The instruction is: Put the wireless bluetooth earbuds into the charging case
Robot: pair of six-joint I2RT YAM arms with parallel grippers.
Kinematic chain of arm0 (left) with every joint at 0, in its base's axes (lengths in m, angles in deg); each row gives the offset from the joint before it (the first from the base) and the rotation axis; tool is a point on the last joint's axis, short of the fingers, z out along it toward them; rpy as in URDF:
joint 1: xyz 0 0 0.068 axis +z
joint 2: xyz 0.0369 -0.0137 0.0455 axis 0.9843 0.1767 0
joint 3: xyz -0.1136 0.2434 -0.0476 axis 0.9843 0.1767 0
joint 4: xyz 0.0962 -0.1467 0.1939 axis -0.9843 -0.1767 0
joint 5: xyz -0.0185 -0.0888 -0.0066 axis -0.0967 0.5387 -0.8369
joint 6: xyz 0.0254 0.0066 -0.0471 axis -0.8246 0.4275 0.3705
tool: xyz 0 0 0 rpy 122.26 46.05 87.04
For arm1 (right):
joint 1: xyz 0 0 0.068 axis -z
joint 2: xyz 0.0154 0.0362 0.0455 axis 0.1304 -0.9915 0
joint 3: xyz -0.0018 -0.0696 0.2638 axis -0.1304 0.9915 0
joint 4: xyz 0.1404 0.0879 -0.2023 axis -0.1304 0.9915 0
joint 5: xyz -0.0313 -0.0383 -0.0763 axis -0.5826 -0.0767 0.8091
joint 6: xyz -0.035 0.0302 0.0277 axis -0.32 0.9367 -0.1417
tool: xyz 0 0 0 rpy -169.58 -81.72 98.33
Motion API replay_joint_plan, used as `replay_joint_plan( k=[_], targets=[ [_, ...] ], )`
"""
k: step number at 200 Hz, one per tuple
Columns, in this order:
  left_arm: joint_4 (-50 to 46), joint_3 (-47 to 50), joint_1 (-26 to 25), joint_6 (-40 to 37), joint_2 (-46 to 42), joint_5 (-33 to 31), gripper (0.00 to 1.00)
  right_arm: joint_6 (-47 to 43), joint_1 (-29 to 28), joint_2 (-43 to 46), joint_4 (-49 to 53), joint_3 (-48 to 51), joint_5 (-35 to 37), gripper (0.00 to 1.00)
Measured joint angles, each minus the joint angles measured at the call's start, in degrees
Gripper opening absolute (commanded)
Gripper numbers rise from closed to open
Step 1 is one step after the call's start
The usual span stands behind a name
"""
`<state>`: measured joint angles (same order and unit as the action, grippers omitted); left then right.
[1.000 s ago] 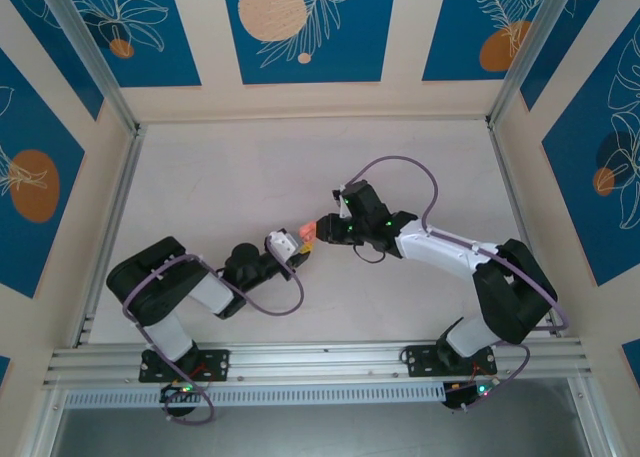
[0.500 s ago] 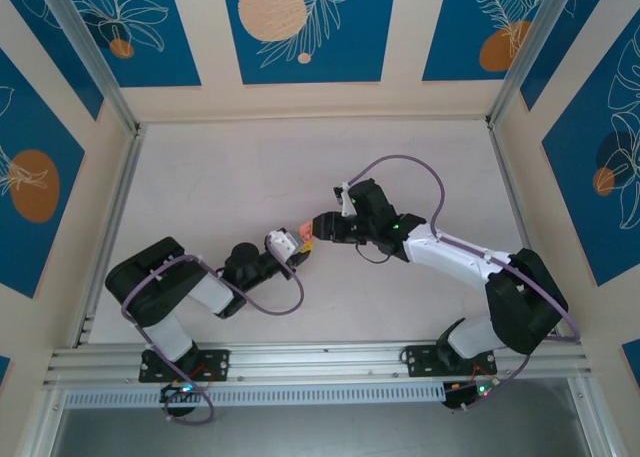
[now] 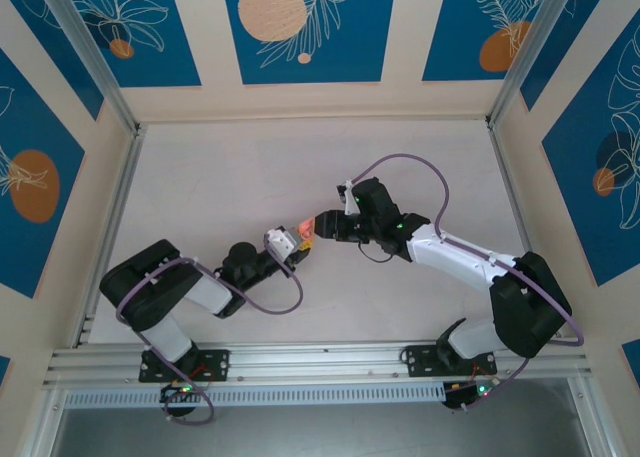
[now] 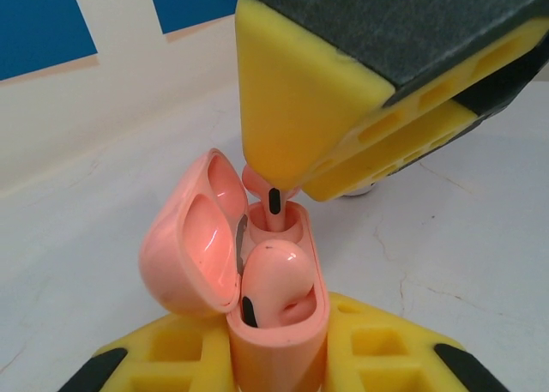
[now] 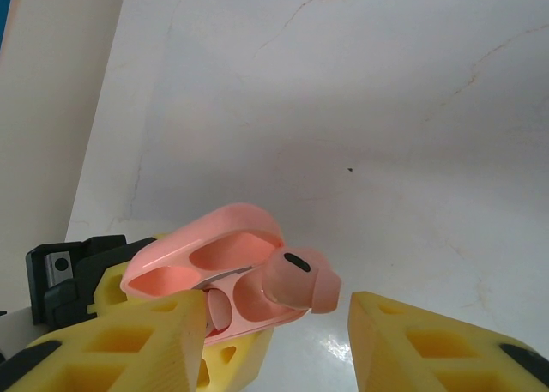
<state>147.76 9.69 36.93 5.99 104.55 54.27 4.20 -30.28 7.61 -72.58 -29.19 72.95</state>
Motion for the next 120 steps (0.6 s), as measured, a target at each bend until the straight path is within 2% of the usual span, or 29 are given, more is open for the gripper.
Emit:
replay_joint_plan(
  k=[40,91,120],
  targets=[
    [0.00,0.00,0.00,-0.11,-0.17,0.15,0.22,-0.46,0.09,1.51,0.46,0.02,-0.13,0.58],
    [0.07,0.00,-0.02,-0.09,-2.47,0.61,0.22,-3.52,0.98,9.53,1.46,1.53,-0.15,0.56],
    [0.20,0.02,-0.02,-0.09,-4.42,1.86,0.22,-6.60,3.69,14.78,1.55,2.29,-1.86,0.55]
  ],
)
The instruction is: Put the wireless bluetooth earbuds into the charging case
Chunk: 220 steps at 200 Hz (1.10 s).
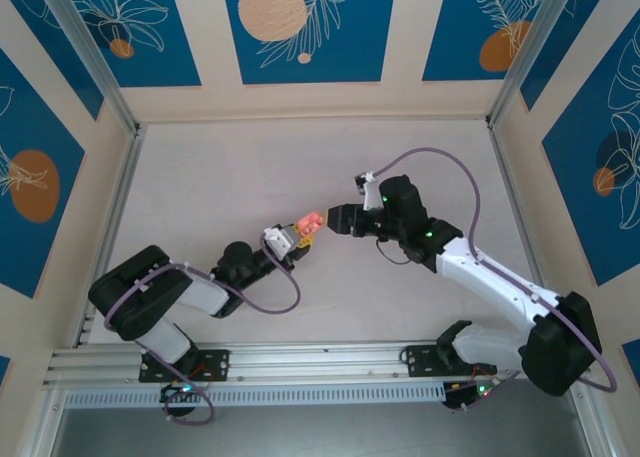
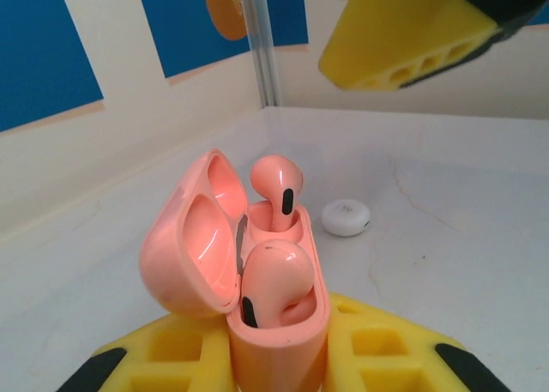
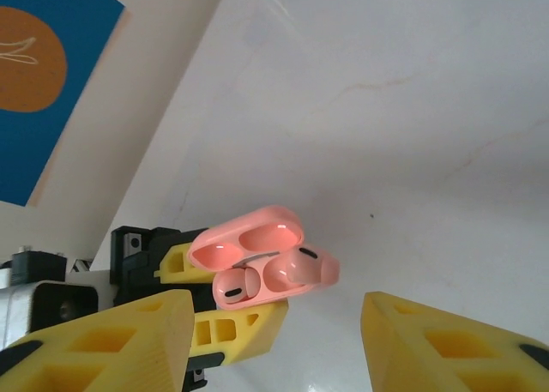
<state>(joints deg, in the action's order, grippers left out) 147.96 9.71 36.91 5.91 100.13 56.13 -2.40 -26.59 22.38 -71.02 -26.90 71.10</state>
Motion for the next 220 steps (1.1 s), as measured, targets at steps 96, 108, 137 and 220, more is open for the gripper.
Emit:
replay_joint_plan(
  k=[96,108,137,220],
  targets=[
    [0.15,0.11,-0.02,3.54,-4.74,6.34,0.22,-9.40,12.50,5.66,-2.89,4.44,-22.77,0.55],
    [0.13,0.11,-0.02,4.09,-4.83,6.80,0.22,-9.42,13.53,3.78,-3.58,4.42,-25.88,0.53],
    [0.13,0.11,-0.02,4.55,-4.85,7.39,0.22,-8.81,13.75,-0.07,-4.44,4.22,-31.15,0.50],
    [0.17,1.90,-0.11,4.04,-4.59,-3.91,0.23,-8.37,13.57,-4.66,10.16,-0.63,-21.59,0.48]
  ],
)
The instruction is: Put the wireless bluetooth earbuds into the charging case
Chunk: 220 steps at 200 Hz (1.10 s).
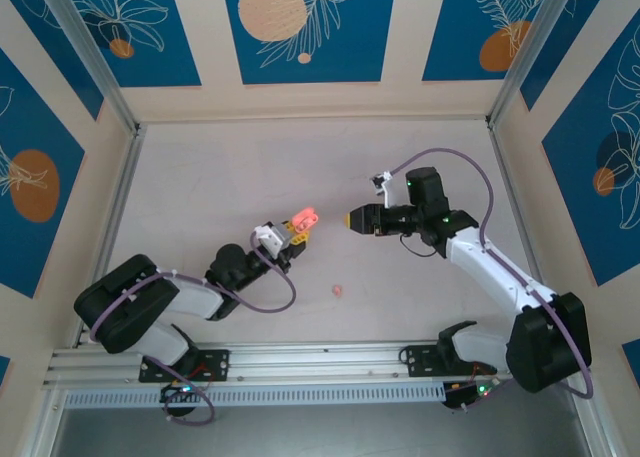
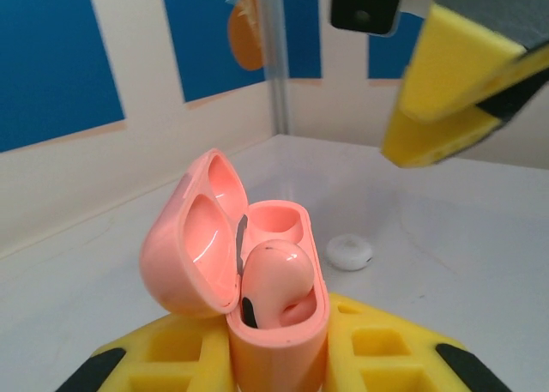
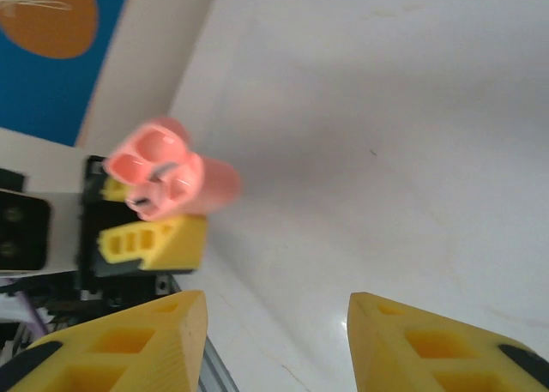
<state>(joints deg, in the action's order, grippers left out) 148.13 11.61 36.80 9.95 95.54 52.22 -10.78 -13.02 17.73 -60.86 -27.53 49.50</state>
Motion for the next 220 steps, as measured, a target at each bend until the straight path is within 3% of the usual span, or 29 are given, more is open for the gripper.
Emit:
replay_joint_plan(
  k=[67,118,165,220],
  targets=[
    [-1.29,1.09,0.00,1.03,-0.04,-9.25,0.22,-0.31,-5.88,-5.90,18.05,-6.34,9.40,0.47],
    [-3.19,2.34,0.00,2.19,-1.29,-11.02,0.23,9.40,-9.46,-9.84,31.67,-6.25,16.26,0.47],
    [-3.98,2.58,0.00,2.21,-1.55,-11.10,0.23,17.99,-14.88,-11.43,32.09,-1.97,16.46,0.47],
    [-3.48,3.08,0.00,3.21,-0.96,-11.10,0.23,20.68,-16.90,-18.34,27.74,0.17,16.06,0.47]
  ],
)
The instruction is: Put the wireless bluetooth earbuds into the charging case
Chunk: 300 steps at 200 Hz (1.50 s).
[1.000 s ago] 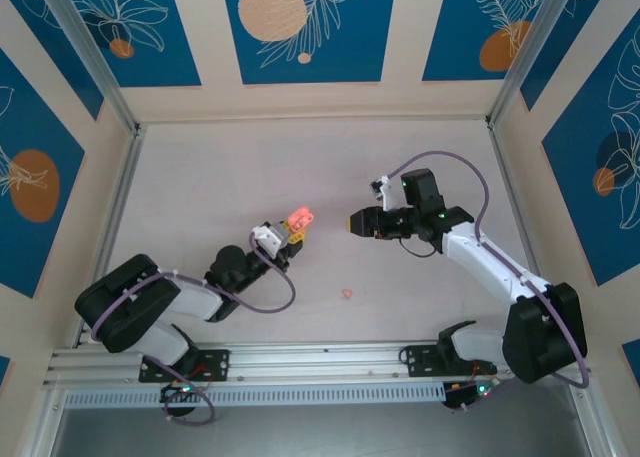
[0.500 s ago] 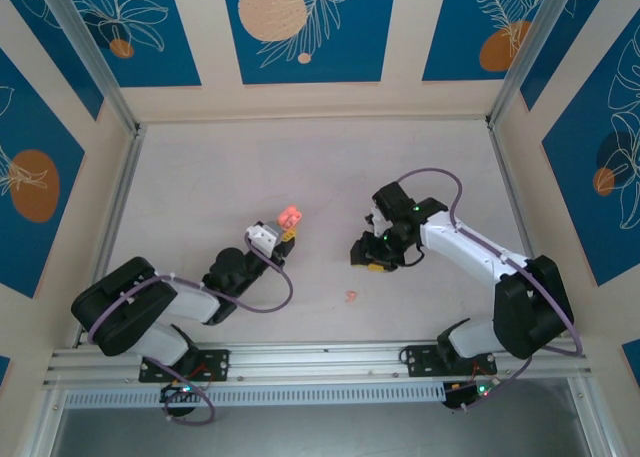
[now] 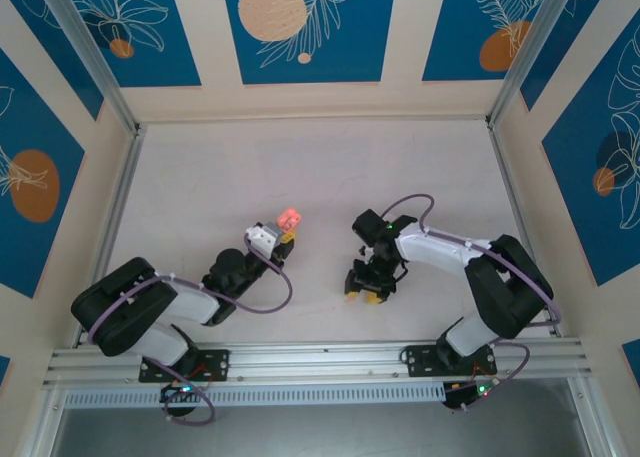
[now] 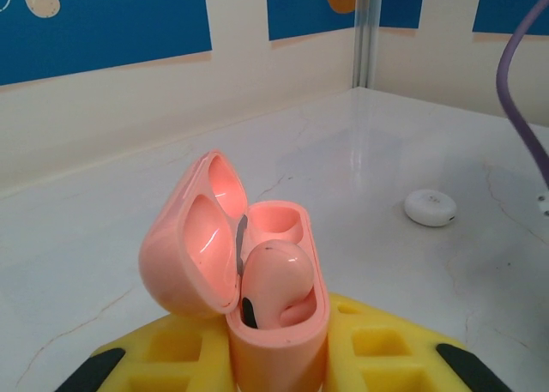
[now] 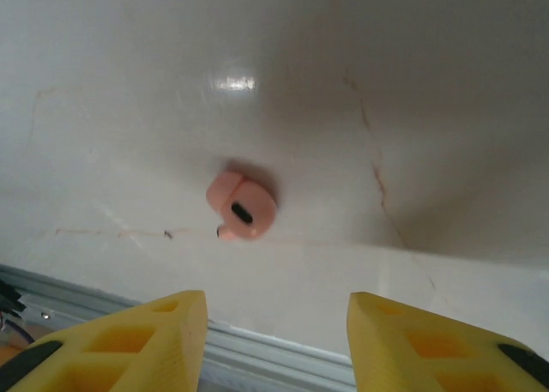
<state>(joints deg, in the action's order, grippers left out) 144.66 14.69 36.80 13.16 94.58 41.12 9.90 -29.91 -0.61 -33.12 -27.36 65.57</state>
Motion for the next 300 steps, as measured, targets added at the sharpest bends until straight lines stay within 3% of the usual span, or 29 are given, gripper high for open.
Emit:
replay_joint_plan(
  k=[133,220,300],
  targets=[
    [-1.62,1.88,0.00,-0.20,-3.28,-1.97,0.24,-1.95,-0.59,-8.63,-5.11,-7.89,-1.18,0.44],
    [-4.11,1.99,0.00,-0.22,-4.48,-1.97,0.24,-11.50,-6.62,-9.60,8.76,-15.93,10.56,0.45],
    [-6.51,2.62,0.00,-0.26,-7.48,-2.40,0.24,-19.69,-9.90,-15.43,9.77,-17.73,14.80,0.49]
  ],
)
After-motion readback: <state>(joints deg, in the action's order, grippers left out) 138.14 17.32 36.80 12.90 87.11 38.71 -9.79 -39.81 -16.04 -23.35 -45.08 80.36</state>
